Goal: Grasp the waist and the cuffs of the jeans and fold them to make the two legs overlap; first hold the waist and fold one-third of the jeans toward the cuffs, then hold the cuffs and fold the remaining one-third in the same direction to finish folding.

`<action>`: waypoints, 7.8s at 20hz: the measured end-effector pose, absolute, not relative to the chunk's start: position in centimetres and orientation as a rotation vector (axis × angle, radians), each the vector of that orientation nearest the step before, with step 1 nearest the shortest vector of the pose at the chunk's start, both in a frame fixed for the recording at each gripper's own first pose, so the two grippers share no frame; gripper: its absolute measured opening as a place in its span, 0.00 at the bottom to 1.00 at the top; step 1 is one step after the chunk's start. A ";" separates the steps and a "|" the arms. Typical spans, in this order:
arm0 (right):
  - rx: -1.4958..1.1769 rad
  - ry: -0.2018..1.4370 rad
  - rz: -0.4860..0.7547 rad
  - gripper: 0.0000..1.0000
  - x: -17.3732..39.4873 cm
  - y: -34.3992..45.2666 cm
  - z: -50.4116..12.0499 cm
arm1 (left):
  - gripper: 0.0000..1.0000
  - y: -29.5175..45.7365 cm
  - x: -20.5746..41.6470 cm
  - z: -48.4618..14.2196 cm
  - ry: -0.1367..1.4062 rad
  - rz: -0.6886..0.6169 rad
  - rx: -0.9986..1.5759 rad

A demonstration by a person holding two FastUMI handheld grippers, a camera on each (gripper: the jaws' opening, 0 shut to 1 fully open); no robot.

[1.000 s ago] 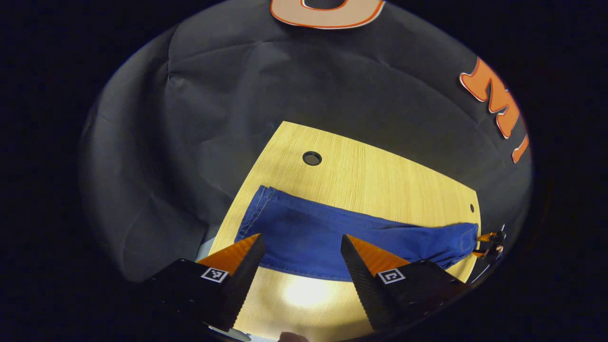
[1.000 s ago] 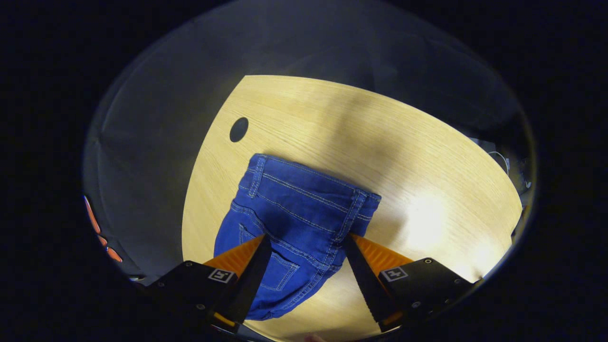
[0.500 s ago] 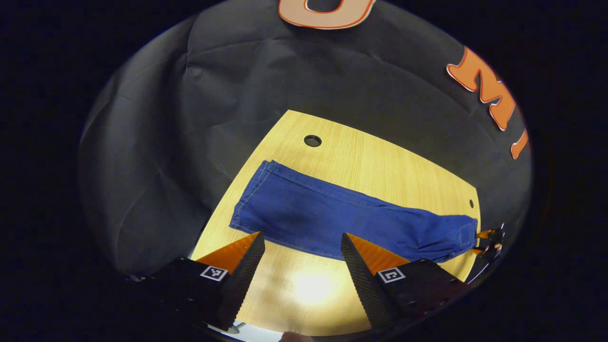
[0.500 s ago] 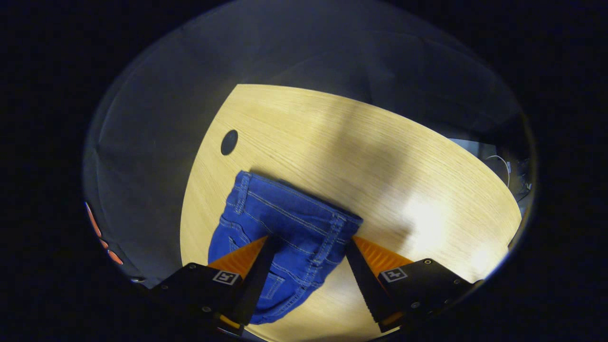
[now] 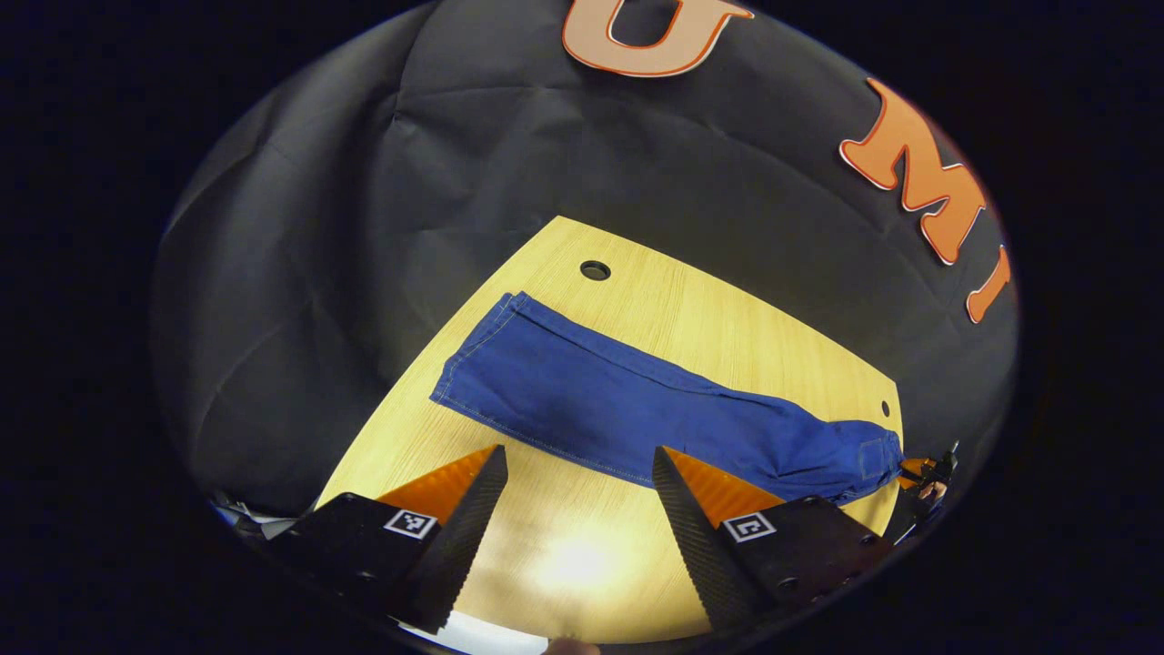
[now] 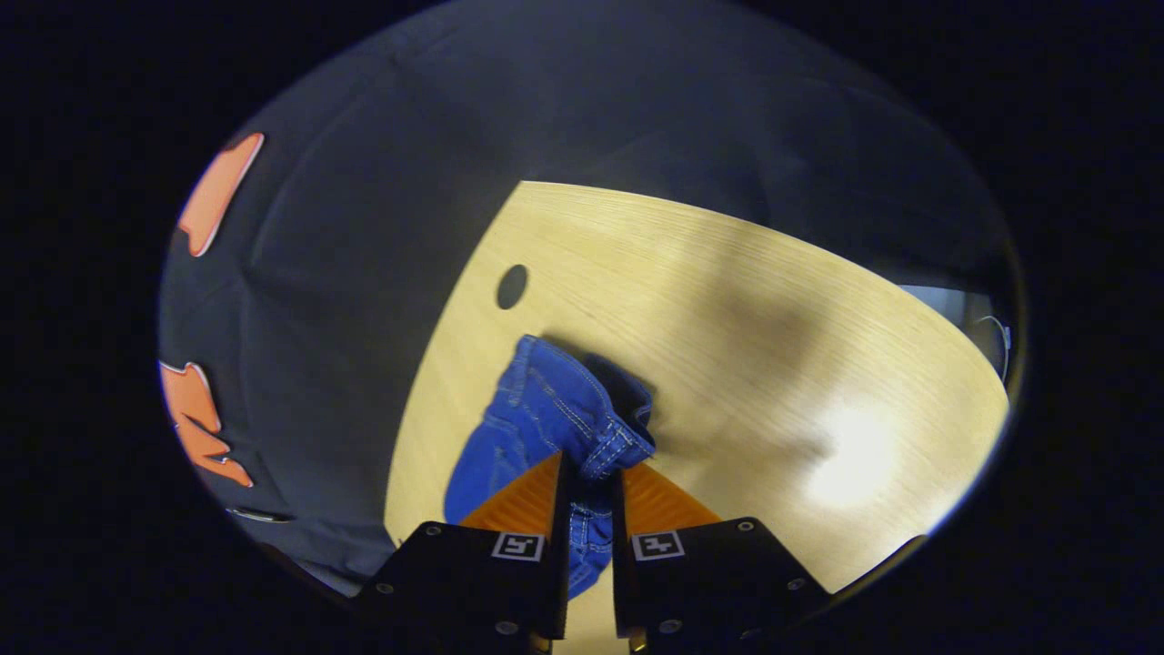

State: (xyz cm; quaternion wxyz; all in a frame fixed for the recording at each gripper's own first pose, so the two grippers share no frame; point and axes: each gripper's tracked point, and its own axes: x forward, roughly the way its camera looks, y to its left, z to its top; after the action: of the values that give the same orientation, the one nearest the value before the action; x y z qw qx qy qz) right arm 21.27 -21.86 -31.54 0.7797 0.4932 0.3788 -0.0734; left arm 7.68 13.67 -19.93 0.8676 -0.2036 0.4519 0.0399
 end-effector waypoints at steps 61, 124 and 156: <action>0.851 0.831 0.258 0.87 11.0 14.6 -17.9 | 0.12 23.8 20.7 -36.5 1.006 -0.060 -0.804; -0.052 0.025 0.179 0.98 7.5 -3.0 -0.3 | 0.94 -15.6 14.5 5.3 0.242 -0.337 -0.041; 0.039 -0.136 0.312 0.98 -1.8 5.0 0.6 | 0.98 -6.0 1.5 4.0 -0.003 -0.042 0.007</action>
State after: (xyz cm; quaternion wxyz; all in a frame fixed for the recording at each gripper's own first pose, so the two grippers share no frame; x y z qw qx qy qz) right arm -1.84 4.96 0.62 0.9854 0.0192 -0.0678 0.1553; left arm 1.52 -6.00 4.01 0.9998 0.0036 -0.0017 -0.0208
